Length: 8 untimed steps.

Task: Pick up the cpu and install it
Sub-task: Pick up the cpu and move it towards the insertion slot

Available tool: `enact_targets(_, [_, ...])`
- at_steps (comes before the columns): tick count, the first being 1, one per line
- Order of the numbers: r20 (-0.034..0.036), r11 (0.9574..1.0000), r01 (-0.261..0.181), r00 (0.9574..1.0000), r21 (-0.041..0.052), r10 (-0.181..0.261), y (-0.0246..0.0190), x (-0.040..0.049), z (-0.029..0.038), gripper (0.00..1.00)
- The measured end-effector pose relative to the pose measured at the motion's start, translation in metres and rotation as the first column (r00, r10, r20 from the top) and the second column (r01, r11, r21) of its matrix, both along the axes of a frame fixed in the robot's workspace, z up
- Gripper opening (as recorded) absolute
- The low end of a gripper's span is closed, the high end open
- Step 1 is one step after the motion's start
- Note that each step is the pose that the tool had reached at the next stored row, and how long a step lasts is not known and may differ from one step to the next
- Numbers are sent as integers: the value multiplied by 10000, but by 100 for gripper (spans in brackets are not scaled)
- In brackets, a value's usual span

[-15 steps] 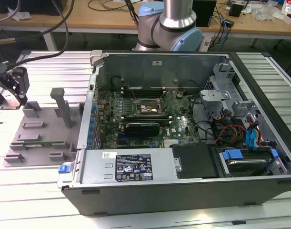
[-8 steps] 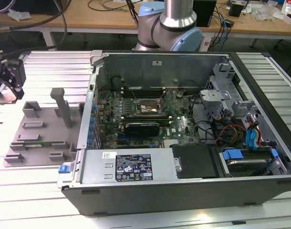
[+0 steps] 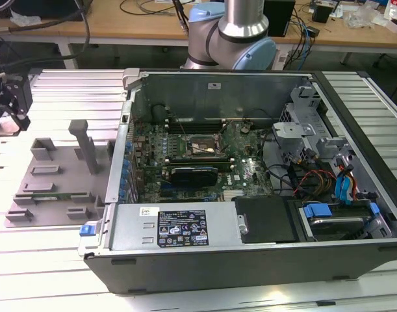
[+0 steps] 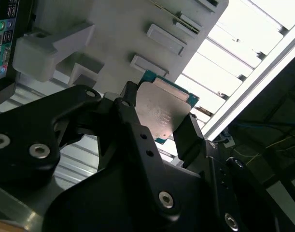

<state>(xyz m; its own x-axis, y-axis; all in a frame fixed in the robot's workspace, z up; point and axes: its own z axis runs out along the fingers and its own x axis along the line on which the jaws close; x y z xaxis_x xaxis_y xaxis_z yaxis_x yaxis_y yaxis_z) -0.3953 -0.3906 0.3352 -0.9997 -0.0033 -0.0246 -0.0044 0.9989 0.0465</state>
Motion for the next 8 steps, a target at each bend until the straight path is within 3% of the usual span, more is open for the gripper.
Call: enact_targets(8, [0,10000,0,10000,0,0,2,0,165,55])
